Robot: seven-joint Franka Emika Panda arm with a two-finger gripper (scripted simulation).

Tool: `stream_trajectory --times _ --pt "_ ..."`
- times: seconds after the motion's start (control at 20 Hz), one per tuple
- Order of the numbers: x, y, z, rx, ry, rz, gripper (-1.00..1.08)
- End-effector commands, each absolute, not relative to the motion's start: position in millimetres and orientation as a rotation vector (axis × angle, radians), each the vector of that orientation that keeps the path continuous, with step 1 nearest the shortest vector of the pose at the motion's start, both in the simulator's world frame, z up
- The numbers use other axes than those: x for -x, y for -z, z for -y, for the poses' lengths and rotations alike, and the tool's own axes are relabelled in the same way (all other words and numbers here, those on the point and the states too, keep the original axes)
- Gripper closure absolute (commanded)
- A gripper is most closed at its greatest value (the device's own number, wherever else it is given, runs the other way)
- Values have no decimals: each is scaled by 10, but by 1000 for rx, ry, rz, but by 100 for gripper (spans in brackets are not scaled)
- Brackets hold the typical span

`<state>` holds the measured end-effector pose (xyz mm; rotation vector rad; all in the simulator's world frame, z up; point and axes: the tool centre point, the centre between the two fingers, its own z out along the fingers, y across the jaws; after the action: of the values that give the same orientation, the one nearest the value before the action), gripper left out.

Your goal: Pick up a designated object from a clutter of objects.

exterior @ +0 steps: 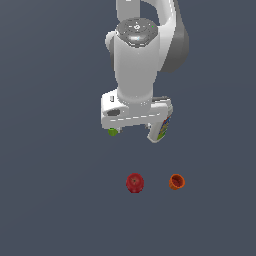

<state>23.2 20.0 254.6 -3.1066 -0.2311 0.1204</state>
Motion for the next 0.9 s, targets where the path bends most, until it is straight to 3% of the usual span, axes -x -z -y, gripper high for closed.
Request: stream_trajectory --times 0.0,0.85 --pt "-372 -2426 -206 3106 -110 279 -92" --pt "-1295 -1286 -276 3069 -22 656 -92"
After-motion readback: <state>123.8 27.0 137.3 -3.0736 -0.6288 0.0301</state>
